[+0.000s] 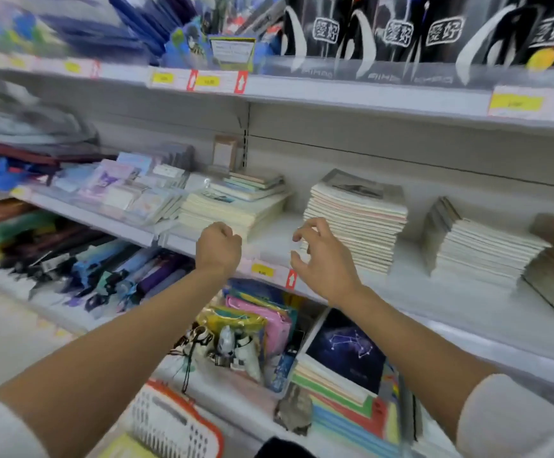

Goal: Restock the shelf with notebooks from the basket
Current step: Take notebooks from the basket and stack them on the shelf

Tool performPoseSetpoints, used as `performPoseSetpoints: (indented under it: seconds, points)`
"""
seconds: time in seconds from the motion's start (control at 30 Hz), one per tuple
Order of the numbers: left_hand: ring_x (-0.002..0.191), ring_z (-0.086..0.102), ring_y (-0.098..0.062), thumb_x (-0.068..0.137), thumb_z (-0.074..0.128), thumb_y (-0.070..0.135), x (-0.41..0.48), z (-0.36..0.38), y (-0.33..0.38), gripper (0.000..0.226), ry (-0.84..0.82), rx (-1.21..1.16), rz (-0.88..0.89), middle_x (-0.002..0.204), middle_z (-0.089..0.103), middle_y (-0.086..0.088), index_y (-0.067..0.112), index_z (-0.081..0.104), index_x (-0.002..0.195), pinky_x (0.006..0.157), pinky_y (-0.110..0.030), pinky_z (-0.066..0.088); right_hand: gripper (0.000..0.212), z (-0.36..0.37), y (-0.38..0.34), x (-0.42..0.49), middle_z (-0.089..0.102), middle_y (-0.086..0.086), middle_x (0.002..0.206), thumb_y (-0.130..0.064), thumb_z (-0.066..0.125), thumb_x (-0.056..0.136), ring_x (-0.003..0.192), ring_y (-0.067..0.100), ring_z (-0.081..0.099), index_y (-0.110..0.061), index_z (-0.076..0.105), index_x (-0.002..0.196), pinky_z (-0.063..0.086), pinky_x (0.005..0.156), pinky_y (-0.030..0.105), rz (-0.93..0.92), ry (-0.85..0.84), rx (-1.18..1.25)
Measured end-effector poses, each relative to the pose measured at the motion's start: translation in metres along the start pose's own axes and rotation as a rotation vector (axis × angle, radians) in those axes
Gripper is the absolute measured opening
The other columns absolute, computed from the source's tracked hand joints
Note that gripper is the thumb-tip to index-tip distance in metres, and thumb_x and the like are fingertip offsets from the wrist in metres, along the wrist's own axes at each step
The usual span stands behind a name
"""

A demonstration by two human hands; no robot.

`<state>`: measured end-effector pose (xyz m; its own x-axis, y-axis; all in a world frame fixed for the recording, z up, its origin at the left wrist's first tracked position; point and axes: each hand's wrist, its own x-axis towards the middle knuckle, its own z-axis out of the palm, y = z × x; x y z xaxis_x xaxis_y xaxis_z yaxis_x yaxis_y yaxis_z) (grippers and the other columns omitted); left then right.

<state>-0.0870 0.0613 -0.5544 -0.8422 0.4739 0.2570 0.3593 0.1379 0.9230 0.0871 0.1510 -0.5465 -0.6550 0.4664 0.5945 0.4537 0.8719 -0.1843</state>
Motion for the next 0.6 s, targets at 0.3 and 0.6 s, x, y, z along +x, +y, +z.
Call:
performPoseSetpoints:
  seconds: [0.3, 0.6]
  points:
    - [0.081, 0.061, -0.038, 0.092, 0.05, 0.005, -0.048, -0.139, -0.132, 0.021, -0.032, 0.293, -0.429, 0.08, 0.062, -0.02, -0.005, 0.064, 0.08, 0.065, -0.04, 0.05, 0.014, 0.128, -0.154, -0.042, 0.046, 0.002, 0.107, -0.023, 0.063, 0.084, 0.084, 0.024, 0.056, -0.017, 0.06, 0.096, 0.05, 0.072, 0.04, -0.156, -0.497, 0.198]
    - [0.054, 0.043, -0.021, 0.09, 0.057, 0.008, -0.104, -0.202, -0.288, 0.019, 0.041, 0.232, -0.855, 0.063, 0.045, -0.007, 0.004, 0.05, 0.072, 0.052, -0.022, 0.038, 0.009, 0.252, -0.183, -0.114, 0.048, 0.005, 0.134, -0.018, 0.069, 0.085, 0.121, 0.024, 0.052, -0.015, 0.062, 0.092, 0.048, 0.091, 0.044, 0.006, -1.013, 0.368]
